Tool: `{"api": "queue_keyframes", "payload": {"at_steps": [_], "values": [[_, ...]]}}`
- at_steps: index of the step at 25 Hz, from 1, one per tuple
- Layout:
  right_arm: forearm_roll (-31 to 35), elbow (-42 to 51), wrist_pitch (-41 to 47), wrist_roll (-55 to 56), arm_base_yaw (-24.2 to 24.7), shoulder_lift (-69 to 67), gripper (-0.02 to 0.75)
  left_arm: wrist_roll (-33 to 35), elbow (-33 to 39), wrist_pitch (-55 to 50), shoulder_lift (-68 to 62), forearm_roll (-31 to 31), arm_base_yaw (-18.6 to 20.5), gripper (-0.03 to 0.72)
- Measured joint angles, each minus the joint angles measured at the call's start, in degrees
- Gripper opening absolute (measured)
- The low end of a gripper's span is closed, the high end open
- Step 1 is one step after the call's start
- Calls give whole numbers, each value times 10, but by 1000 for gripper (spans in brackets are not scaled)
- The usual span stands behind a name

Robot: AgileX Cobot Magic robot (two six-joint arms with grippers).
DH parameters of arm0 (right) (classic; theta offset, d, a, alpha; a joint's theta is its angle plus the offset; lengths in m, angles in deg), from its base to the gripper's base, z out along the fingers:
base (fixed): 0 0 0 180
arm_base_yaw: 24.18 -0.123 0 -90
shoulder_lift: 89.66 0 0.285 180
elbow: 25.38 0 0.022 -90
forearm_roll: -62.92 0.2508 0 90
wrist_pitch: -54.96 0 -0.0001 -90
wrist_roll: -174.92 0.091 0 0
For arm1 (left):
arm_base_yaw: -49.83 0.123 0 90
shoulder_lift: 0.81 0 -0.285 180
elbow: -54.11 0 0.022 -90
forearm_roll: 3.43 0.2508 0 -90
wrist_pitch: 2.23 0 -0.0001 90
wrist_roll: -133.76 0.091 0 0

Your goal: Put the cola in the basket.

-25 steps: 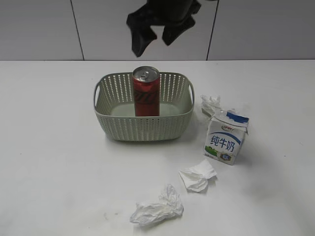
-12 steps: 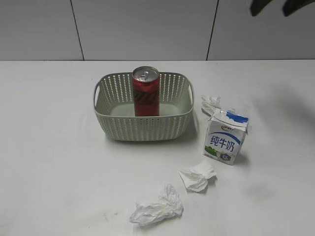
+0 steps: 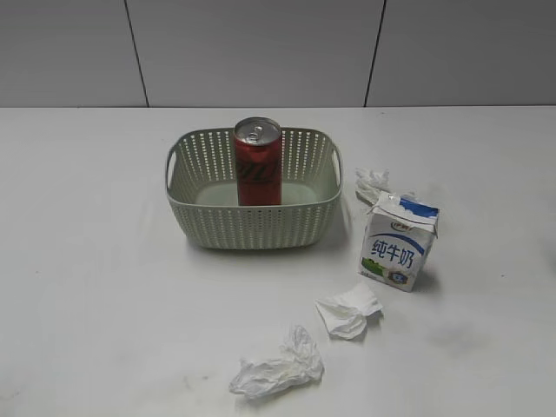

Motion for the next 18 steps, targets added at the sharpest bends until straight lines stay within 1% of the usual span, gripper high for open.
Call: {"api": "queue_keyframes", "payload": {"at_steps": [3, 9, 18], "values": [[7, 105, -7, -6, 0, 76, 591, 0, 0, 0, 0, 0, 0, 229], [12, 300, -88, -8, 0, 227, 591, 0, 0, 0, 0, 0, 0, 229], [15, 482, -100, -17, 0, 433, 589, 0, 0, 0, 0, 0, 0, 229]]}}
